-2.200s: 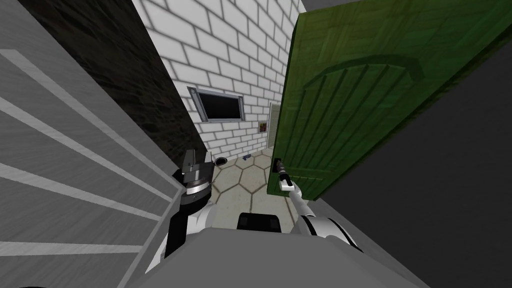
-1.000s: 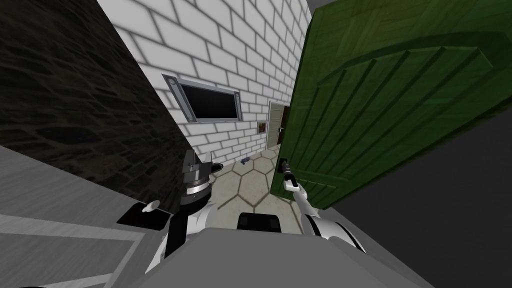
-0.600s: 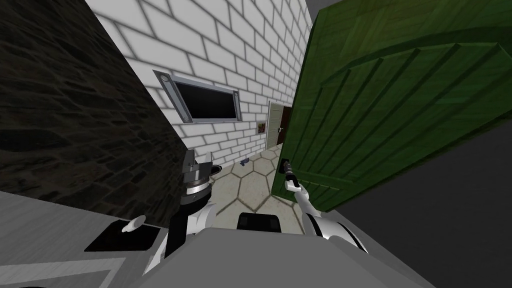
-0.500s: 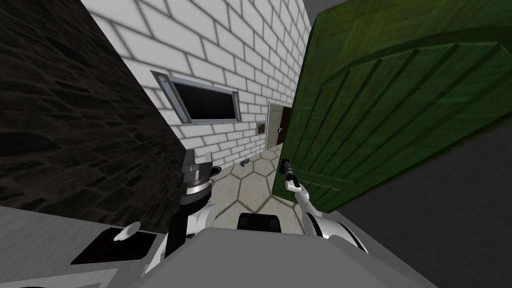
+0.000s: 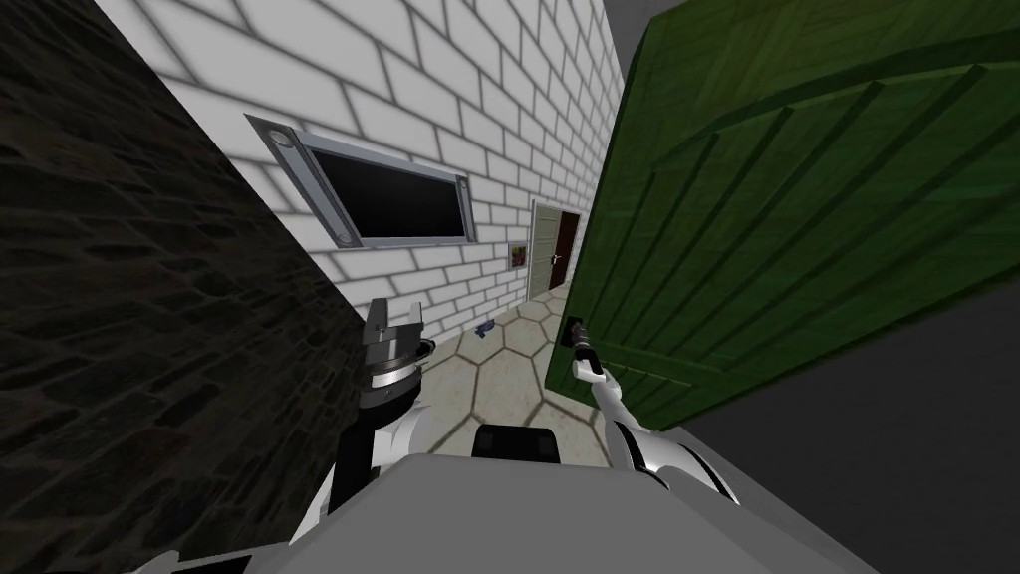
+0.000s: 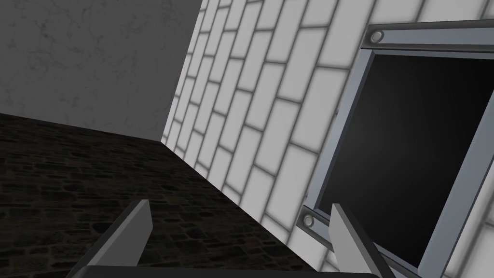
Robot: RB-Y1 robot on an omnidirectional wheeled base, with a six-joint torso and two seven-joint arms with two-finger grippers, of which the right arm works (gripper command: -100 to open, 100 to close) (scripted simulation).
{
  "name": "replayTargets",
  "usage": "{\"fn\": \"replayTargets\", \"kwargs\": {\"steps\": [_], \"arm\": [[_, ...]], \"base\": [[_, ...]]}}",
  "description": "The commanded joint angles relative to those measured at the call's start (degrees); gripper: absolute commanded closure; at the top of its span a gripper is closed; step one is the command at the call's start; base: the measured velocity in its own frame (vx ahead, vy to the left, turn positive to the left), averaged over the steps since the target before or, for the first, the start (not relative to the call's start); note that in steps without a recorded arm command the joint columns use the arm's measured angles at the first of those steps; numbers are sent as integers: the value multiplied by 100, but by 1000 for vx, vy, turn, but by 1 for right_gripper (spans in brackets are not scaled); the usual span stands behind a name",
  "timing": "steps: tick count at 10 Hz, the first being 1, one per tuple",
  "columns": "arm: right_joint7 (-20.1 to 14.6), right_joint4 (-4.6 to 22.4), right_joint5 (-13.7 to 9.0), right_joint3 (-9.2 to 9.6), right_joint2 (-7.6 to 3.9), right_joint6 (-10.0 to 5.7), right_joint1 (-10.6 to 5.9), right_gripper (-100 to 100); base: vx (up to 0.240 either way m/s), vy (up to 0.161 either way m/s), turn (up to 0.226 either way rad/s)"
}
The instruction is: Push the door open
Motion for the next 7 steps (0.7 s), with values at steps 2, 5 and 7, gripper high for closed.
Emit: {"fn": "replayTargets", "kwargs": {"steps": [2, 5, 7], "arm": [[18, -176, -31, -109, -46, 50, 95, 100], [46, -203, -39, -154, -40, 80, 134, 100], [80, -209, -76, -283, -87, 78, 156, 100]], "base": [[125, 67, -31], [115, 73, -59], [149, 25, -47]]}}
